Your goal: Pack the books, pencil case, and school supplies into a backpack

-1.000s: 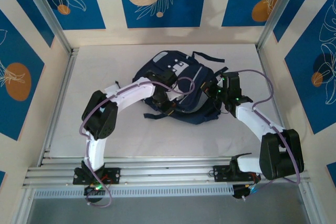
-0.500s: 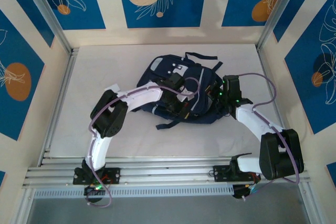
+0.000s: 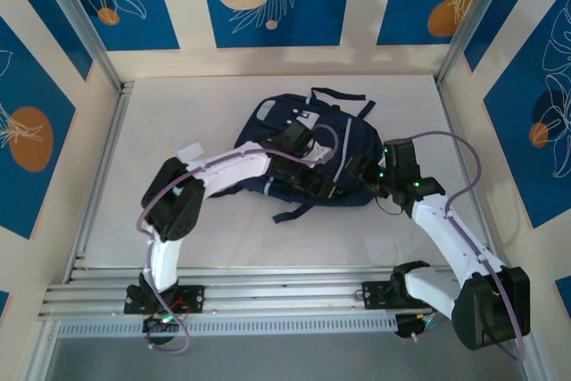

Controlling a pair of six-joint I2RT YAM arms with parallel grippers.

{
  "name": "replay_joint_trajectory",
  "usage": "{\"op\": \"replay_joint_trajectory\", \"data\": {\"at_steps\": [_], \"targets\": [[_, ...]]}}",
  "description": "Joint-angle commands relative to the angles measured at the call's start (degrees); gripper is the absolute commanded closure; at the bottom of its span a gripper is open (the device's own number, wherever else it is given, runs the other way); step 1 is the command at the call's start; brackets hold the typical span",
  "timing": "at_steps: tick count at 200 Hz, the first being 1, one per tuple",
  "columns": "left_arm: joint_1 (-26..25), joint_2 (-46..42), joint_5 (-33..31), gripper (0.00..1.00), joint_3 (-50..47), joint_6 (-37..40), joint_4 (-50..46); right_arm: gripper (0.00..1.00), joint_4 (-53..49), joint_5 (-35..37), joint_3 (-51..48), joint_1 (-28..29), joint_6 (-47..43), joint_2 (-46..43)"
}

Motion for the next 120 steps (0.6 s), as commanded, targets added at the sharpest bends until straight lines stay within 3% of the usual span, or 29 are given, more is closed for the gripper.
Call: {"op": "replay_joint_trajectory", "data": {"at_steps": [1,38,85,120], "targets": [[3.2,-7.3,-3.4,0.39,-5.3,-4.1,3.2,0.39,-6.8,-3.0,0.8,2.8,-1.5,-1.3],[8.3,-13.1,-5.5,0.36,-15.8,-11.0,10.6,0.53,-3.5,-4.6,-1.1,8.7,-5.9,-0.2],[11.1,-12.2,-6.7,0.31,-20.8,-18.4,20.5,0.5,-0.9,-3.7,1.7,11.4,-15.4,8.0],[11.2,-8.7,-7.3,0.28,-22.3,-23.1,25.9,0.43,0.2,-1.4,2.9,12.1,-16.6,14.7]]}}
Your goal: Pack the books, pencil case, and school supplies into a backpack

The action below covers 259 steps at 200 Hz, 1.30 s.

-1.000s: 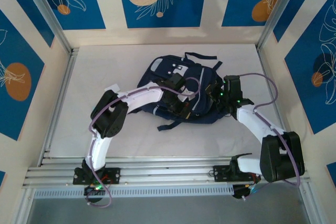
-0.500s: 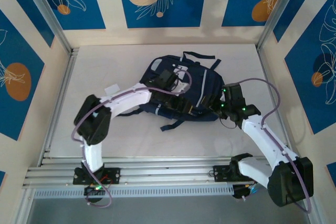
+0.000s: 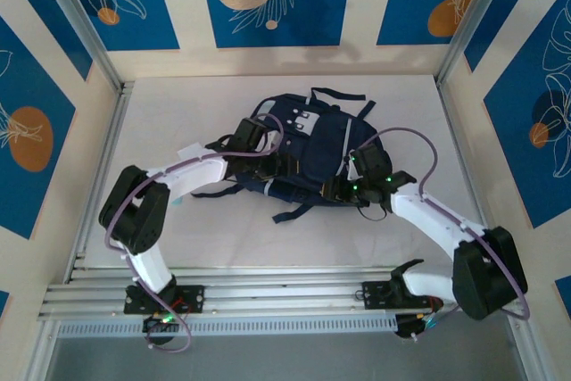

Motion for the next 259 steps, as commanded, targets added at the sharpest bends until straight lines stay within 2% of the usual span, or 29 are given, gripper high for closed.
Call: {"op": "replay_joint_trajectory", "data": {"at_steps": [1,42,66,86,122,192,231,259], "targets": [[0.1,2.8,-1.7,0.28,-1.4,-4.6,7.3,0.43,1.7,1.6,1.6,0.8,-3.5,2.9],[2.4,6.0,-3.0,0.28,-2.9,-5.9,9.7,0.36,9.4,4.9,0.9,1.8,-4.7,8.0],[4.2,6.2,-2.9,0.29,-4.9,-5.8,10.0,0.34,9.5,5.4,3.0,2.3,-6.1,7.8],[5.0,5.7,-3.0,0.29,-6.1,-5.1,9.4,0.32,8.4,9.7,3.8,3.0,-7.9,7.2],[5.3,5.1,-3.0,0.29,-7.6,-5.4,10.5,0.29,7.7,12.9,3.2,3.0,-7.3,12.1],[5.4,5.6,-2.2,0.29,-7.8,-6.4,12.6,0.29,14.3,6.9,4.7,8.0,-4.4,23.2],[5.4,6.6,-1.1,0.29,-8.1,-6.8,13.7,0.33,19.0,-1.9,5.0,9.0,-4.3,21.3],[5.5,7.3,-0.8,0.29,-7.9,-6.9,14.3,0.4,18.7,-4.2,6.0,9.0,-4.0,21.0]]}}
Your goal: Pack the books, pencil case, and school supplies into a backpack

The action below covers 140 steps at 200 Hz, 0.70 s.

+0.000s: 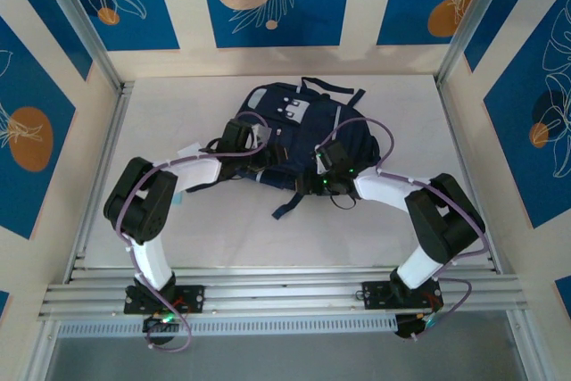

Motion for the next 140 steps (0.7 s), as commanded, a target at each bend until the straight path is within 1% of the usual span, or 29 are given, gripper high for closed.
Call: {"op": "replay_joint_trajectory", "data": {"at_steps": [1,17,44,64,68,82,88,94,107,140], "targets": [[-0.4,3.4,0.7,0.29,-1.8,-1.1,-3.2,0.4,1.4,-8.1,0.0,1.0,1.0,0.7],[-0.2,3.7,0.9,0.29,-1.6,-1.1,-3.0,0.42,0.8,-6.1,0.2,1.0,0.5,1.3],[0.1,3.5,1.3,0.29,-1.4,-0.8,-3.4,0.49,-0.6,-1.3,0.7,0.8,-0.4,1.7],[0.4,3.2,1.0,0.29,-1.2,-0.2,-4.2,0.59,-2.0,3.8,1.4,0.3,-0.2,2.6],[0.4,3.2,0.9,0.29,-1.2,0.0,-4.4,0.63,-2.4,4.8,1.7,0.3,-0.2,2.9],[0.6,3.0,0.5,0.3,-1.2,0.4,-4.8,0.8,-3.6,6.8,2.7,0.1,-0.5,3.9],[0.8,3.2,0.3,0.3,-1.2,0.5,-4.9,0.89,-4.5,7.6,3.3,0.1,-0.5,4.3],[0.9,3.3,0.1,0.3,-1.2,0.7,-4.8,1.0,-5.6,8.0,4.0,0.1,-0.6,4.5],[1.7,3.8,-1.4,0.3,-1.0,1.2,-4.6,1.0,-8.2,9.1,5.0,0.2,-0.8,4.2],[5.3,7.9,-5.0,0.3,2.4,3.2,-5.7,1.0,-17.0,12.6,5.2,0.2,-2.1,-0.8]]}}
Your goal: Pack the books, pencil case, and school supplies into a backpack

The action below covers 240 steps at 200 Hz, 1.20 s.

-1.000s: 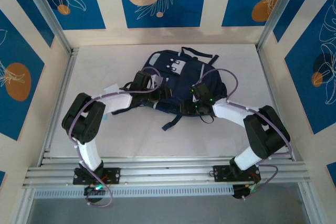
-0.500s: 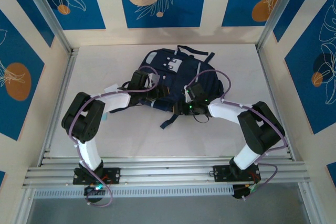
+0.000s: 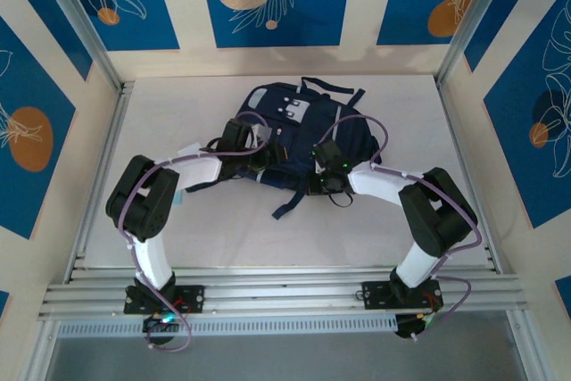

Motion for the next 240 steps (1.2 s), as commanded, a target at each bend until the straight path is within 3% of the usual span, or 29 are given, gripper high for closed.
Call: {"op": "replay_joint_trajectory", "data": {"at_steps": [1,28,52,95,142,182,207,240], "targets": [[3.7,6.1,-5.8,0.3,1.4,3.1,-6.0,1.0,-9.9,5.3,0.8,-0.2,-1.6,-3.8],[5.9,8.8,-8.9,0.3,7.1,6.4,-9.6,1.0,-18.4,10.1,1.3,-0.7,-2.2,-7.0],[7.4,12.3,-11.0,0.31,14.9,9.4,-13.7,1.0,-18.0,4.0,1.0,-2.9,-2.9,-9.7],[8.0,16.1,-7.7,0.31,27.3,11.0,-20.4,1.0,-13.9,-8.3,3.4,-4.0,-1.8,-8.9],[7.1,2.9,-0.9,0.29,14.3,4.8,-16.6,1.0,-4.0,-25.1,6.5,-4.7,5.0,-4.3],[2.8,-8.4,0.4,0.28,-1.6,-3.4,-7.2,1.0,0.4,-32.3,10.7,-4.7,8.5,1.4],[-0.4,-8.7,0.4,0.28,-5.4,-8.3,-0.5,1.0,3.8,-35.6,10.6,-4.2,10.4,2.2],[-2.4,-3.0,-0.9,0.28,-3.2,-12.8,7.4,1.0,4.4,-36.2,8.9,-2.5,11.3,0.6]]}}
